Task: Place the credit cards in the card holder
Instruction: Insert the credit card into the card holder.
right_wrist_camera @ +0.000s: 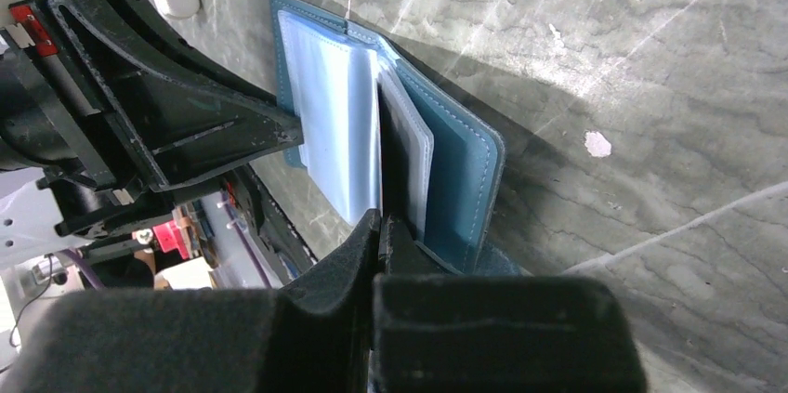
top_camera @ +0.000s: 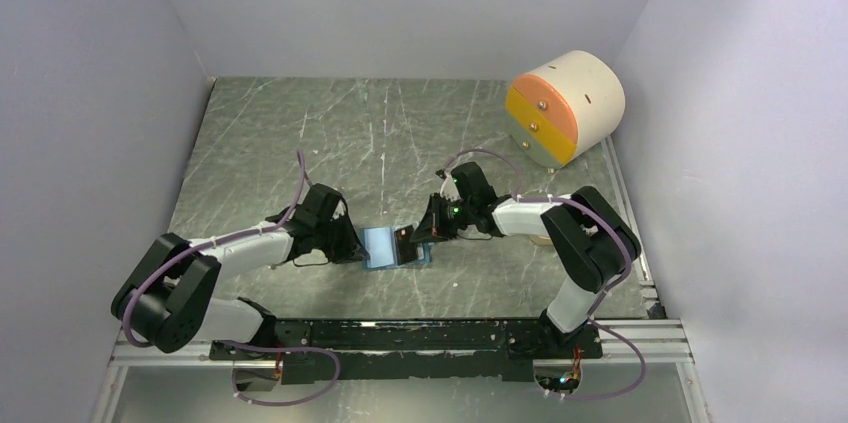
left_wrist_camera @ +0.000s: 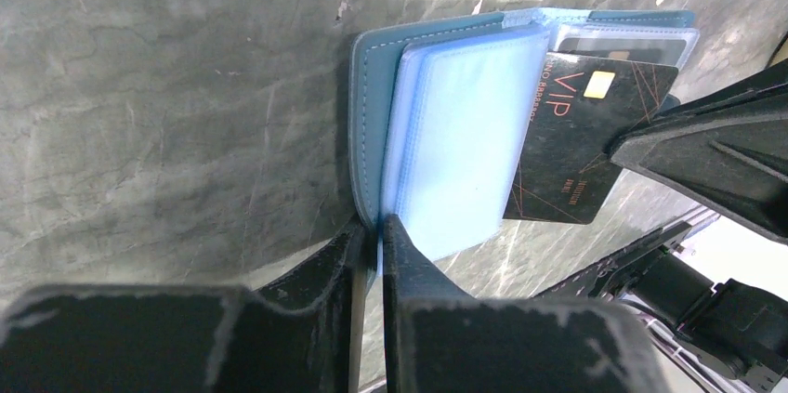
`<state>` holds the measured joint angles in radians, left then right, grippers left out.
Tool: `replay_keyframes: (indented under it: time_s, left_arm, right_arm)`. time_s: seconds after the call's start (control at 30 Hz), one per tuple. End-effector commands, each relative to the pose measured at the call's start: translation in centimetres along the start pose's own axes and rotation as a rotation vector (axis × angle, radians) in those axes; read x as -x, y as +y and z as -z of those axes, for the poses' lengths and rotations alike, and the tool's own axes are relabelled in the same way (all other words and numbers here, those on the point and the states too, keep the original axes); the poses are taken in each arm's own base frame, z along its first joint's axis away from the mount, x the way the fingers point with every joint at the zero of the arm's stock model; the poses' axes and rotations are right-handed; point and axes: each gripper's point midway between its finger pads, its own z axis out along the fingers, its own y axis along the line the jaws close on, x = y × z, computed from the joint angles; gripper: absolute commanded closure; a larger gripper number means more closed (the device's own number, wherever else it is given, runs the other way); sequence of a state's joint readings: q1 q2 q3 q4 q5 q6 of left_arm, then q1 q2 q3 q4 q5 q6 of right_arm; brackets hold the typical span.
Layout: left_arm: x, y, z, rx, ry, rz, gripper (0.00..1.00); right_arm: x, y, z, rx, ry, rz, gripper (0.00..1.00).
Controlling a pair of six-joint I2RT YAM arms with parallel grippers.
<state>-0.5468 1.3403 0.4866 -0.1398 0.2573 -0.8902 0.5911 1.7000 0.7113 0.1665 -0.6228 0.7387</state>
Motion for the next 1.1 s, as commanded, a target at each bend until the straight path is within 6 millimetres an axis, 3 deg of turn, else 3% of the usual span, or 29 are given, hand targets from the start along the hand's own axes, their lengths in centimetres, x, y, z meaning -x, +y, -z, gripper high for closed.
replay_keyframes:
  time_s: [0.0,0.37,0.73,1.07]
  left_arm:
    - [-0.3,1.1,-0.7,0.034,0.001,-0.029,0.87]
    - [-0.4,1.2,-0.7,0.035,0.007,-0.038,0.86]
    - [-1.0,1.0,-0.8,0.007,0.028,-0.028,0.85]
    - [-0.8,0.5,-0.6,-0.003,0.029,-0.034,0.84]
  right_arm:
    - [0.0,0.2,-0.3,0.016,0.011,-0.011,1.00]
    - [1.3,2.1,0.4,0.078,-0.020,-0.007,1.00]
    - [2.2,1.6,1.4,0.011,-0.034,0.046,1.00]
    - [1.9,1.2,0.4,0.054,-0.042,-0.004,1.00]
